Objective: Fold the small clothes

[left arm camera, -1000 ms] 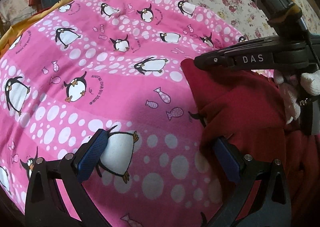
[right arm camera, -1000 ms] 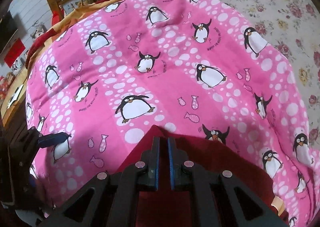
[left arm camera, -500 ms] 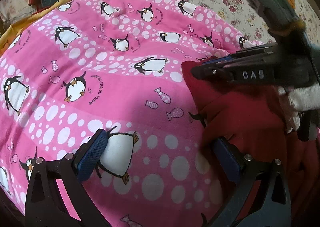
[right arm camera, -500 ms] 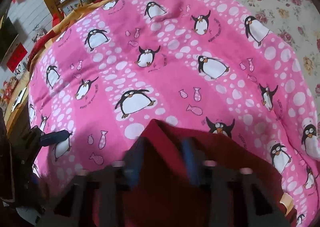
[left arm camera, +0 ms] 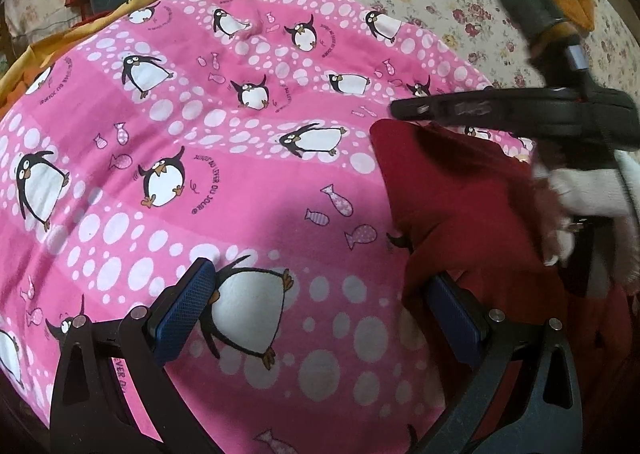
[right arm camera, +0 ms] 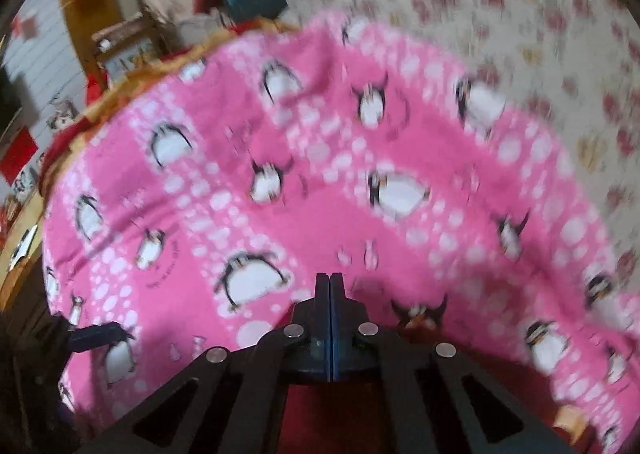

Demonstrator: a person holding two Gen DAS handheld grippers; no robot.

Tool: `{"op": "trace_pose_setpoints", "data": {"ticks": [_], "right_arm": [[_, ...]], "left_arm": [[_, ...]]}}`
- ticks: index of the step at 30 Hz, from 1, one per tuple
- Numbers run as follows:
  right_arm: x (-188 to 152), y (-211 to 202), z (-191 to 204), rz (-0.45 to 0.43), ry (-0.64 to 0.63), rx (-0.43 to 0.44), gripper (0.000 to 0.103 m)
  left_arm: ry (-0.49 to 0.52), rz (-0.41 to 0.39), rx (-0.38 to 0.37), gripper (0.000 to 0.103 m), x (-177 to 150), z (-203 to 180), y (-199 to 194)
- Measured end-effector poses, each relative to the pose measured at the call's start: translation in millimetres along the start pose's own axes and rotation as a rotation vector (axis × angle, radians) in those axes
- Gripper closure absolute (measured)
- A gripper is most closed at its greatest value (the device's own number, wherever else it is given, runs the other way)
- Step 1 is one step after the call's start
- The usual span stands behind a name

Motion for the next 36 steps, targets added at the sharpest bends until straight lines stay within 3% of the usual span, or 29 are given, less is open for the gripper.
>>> {"op": "trace_pose_setpoints", "data": {"ticks": [4,7,10,13,17,22,26,32,34,35,36], "right_arm": [[-4,-43,-19,-0.021,0.08,0.013,0.103],[-25,-88,-39,-0.014,0.105,-0.01,0.103],[-63,-122,-62,0.036,0.143,-0.055,0.102],[-110,-146,-90,0.074,0.225,-0.101,0.102],[-162,-157,-122,0.12,0.333,-0.18,0.102],[-215,-135,-154,0.228,0.396,-0.297,0.102],[-224,-149,-171,0.16,0.519,-0.249,0.102],[-233,-238,-176,-0.078,0.579,-0.246,0.102],[-233,-257,-170,-0.116,0.587,-0.25,0.102],[-239,-268,-167,-0.125,0.598,-0.238,0.098],[-242,-270,-165,-0.118,0.604,-0.229,0.082]], "left_arm": [[-0.011,-0.001,-0.004,0.001,1,-1,-11],[-0.013,-0.062,0.021,0.001,6,-2,-35],[-0.012,-0.124,0.018,0.001,18,-7,-54],[0.016,-0.133,0.014,0.001,28,-21,-56],[0.056,-0.055,0.009,0.001,32,-41,-29],[0.091,0.089,0.067,0.001,16,-45,27],[0.051,0.098,0.04,0.001,13,-43,25],[0.091,0.057,0.035,0.001,16,-55,-12],[0.092,0.042,0.011,0.001,16,-63,-25],[0.093,0.036,-0.016,0.001,14,-70,-32],[0.099,0.031,-0.038,0.001,11,-77,-36]]}}
Point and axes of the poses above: each gripper's, at about its wrist camera, not at the fingertips, and y roughly the way its jaws point, z to its left, x to its top, the point moved 5 cm from there along y, roughly the way its jaws point, and after that the axes turned 12 degrees about -x, right-handed, at the moved point
